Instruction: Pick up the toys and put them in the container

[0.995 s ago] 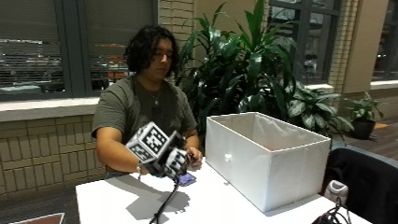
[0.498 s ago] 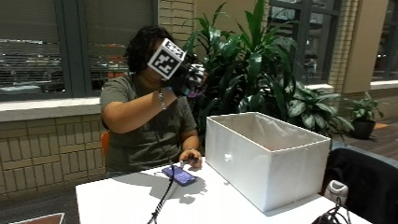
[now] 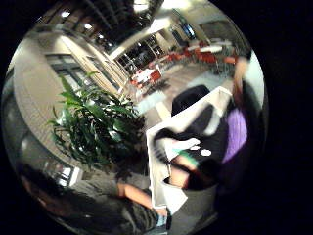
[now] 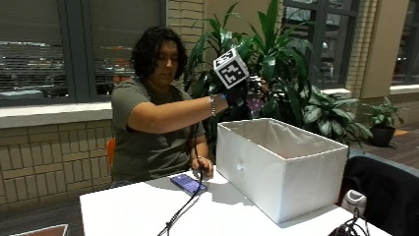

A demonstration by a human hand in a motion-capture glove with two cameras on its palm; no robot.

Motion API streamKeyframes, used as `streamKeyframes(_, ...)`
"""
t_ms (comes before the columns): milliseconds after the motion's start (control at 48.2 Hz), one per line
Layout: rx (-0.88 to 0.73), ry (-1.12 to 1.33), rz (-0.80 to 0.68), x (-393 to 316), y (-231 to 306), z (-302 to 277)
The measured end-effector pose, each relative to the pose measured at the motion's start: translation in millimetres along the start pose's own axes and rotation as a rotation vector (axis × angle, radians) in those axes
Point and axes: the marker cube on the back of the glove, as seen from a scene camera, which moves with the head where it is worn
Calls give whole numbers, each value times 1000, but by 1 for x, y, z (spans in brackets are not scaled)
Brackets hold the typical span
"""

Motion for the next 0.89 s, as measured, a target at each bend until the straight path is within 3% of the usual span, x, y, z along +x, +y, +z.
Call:
streamKeyframes(124, -138, -74, 34, 4, 13, 1)
streamKeyframes(311, -126, -44, 76, 59, 53, -52)
streamKeyframes(539, -151, 127, 106, 111, 138, -104)
streamKeyframes(892, -113, 113, 278, 177, 271, -68)
